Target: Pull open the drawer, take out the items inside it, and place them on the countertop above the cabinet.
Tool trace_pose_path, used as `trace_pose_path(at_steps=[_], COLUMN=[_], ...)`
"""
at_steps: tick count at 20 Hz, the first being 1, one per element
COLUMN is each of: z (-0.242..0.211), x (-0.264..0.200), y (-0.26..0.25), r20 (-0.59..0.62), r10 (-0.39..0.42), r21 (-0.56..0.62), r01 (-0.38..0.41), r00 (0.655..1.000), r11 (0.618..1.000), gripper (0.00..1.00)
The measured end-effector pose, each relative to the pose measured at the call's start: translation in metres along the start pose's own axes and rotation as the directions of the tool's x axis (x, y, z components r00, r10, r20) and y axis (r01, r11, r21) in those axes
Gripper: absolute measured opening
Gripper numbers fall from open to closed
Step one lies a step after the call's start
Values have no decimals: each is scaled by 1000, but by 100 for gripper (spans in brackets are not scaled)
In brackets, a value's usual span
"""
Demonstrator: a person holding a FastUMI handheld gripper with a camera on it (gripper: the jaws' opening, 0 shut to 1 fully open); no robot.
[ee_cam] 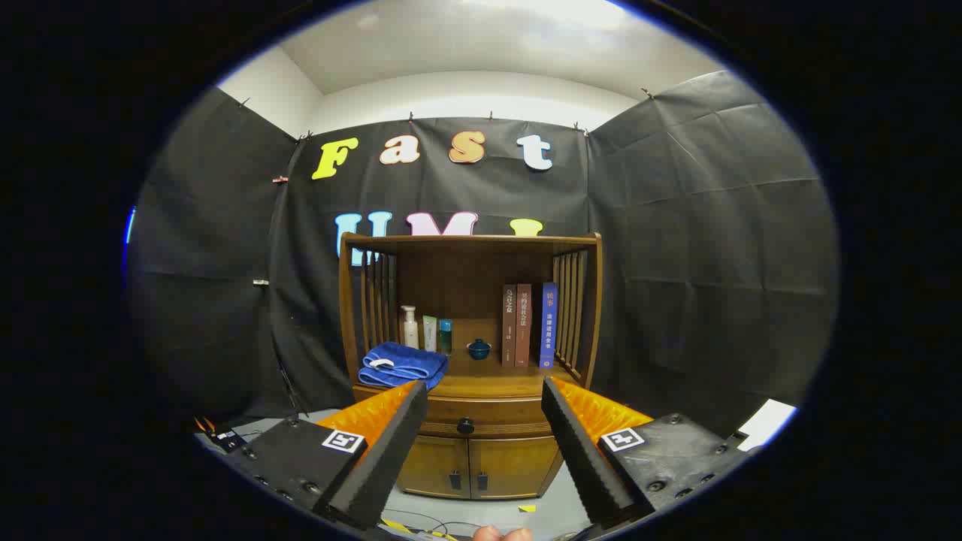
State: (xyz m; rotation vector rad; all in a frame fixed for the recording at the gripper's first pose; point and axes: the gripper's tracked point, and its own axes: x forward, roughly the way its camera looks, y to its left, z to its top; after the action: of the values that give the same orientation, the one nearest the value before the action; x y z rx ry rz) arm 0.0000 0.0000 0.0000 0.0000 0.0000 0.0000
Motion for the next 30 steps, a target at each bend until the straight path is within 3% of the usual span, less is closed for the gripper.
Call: trace_pose_path(at_steps=[30], z=[-3], x=[-7], y=[4], r20=[-8], r10=[-19], r21=[9], r01=[19], r00=[1000], r11=[1000], gripper=[99])
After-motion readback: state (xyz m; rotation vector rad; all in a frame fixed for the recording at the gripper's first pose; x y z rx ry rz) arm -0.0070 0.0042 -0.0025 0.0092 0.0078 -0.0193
